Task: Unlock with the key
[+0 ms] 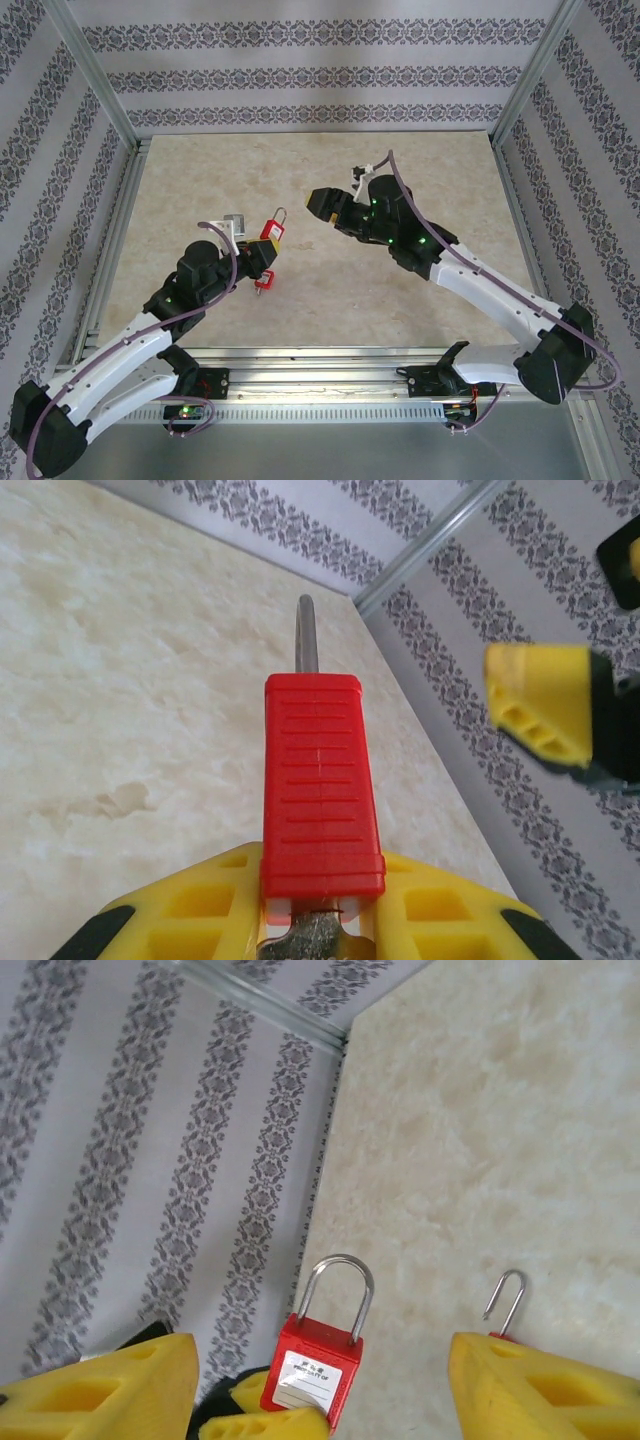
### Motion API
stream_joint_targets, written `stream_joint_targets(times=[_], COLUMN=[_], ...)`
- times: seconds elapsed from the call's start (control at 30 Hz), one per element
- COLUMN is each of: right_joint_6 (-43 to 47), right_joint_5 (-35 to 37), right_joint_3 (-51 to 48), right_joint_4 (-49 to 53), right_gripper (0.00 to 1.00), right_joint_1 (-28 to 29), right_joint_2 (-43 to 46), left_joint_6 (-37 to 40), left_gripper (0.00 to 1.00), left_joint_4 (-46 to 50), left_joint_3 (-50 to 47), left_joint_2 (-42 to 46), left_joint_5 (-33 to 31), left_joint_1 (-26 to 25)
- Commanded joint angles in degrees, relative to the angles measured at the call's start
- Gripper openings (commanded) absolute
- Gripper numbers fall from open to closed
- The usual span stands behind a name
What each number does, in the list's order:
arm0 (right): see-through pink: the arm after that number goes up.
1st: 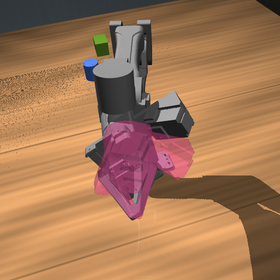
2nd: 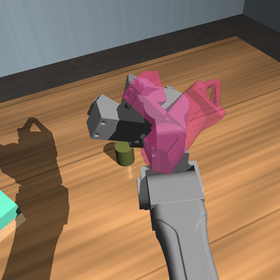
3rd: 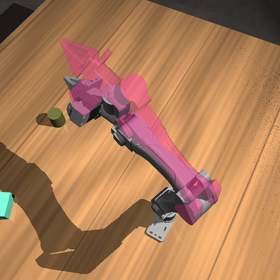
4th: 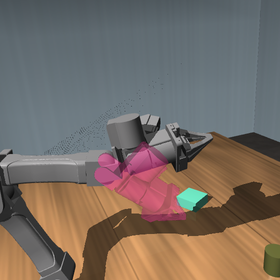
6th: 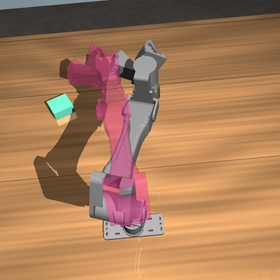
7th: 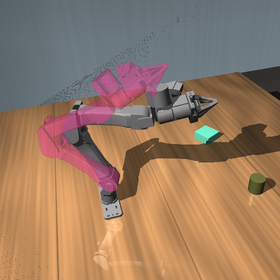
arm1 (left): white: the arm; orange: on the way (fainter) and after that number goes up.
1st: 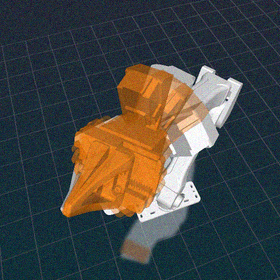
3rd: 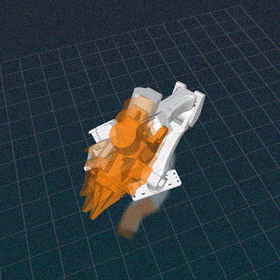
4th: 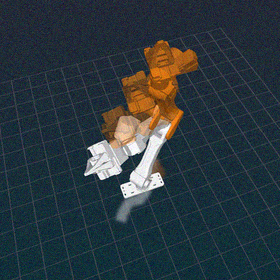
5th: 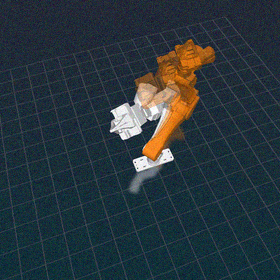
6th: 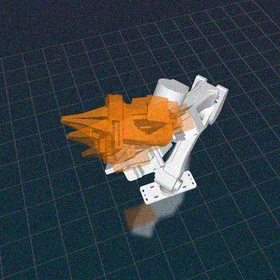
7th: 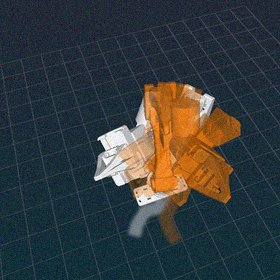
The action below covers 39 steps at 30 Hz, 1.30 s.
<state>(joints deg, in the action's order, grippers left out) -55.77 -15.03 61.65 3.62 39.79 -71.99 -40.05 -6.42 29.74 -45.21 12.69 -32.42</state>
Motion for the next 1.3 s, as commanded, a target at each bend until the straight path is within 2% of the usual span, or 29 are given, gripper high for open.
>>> stream_joint_targets(times=[0.0, 0.17, 0.27, 0.53, 0.77, 1.0, 1.13, 1.27], right_joint_6=[14.4, 21.2, 23.3, 21.2, 19.9, 17.6, 17.1, 16.8], right_joint_5=[-8.6, -14.6, -18.1, -20.4, -22.0, -22.9, -23.1, -23.4], right_joint_3=[-2.6, -6.6, -7.5, -12.3, -12.9, -12.9, -13.4, -13.7], right_joint_4=[-1.5, -6.1, -8.3, -17.5, -20.2, -23.4, -24.2, -24.4], right_gripper=[0.64, 0.56, 0.53, 0.52, 0.48, 0.31, 0.27, 0.18], right_joint_1=[-1.3, -3.9, -3.9, -4.1, -4.4, -5.2, -5.7, -6.3], right_joint_2=[-0.8, -2.6, -3.8, -1.7, -3.7, -5.5, -5.4, -5.1], left_joint_6=[1.3, 4.9, 5.6, 6.1, 5.7, 5.4, 5.5, 5.7], left_gripper=[0.00, 0.00, 0.00, 0.00, 0.00, 0.00, 0.00, 0.00], left_joint_4=[2.4, 10.0, 11.0, 11.0, 9.3, 8.5, 8.5, 8.5], left_joint_3=[3.9, 9.2, 10.2, 10.5, 10.5, 10.0, 10.1, 10.1], left_joint_2=[-0.6, -2.0, -2.6, -4.9, -5.9, -5.9, -5.4, -5.6], left_joint_5=[9.9, 16.3, 18.3, 18.9, 20.2, 22.2, 22.9, 23.3], left_joint_1=[2.2, 3.0, 3.3, 3.4, 3.4, 3.4, 3.4, 3.4])
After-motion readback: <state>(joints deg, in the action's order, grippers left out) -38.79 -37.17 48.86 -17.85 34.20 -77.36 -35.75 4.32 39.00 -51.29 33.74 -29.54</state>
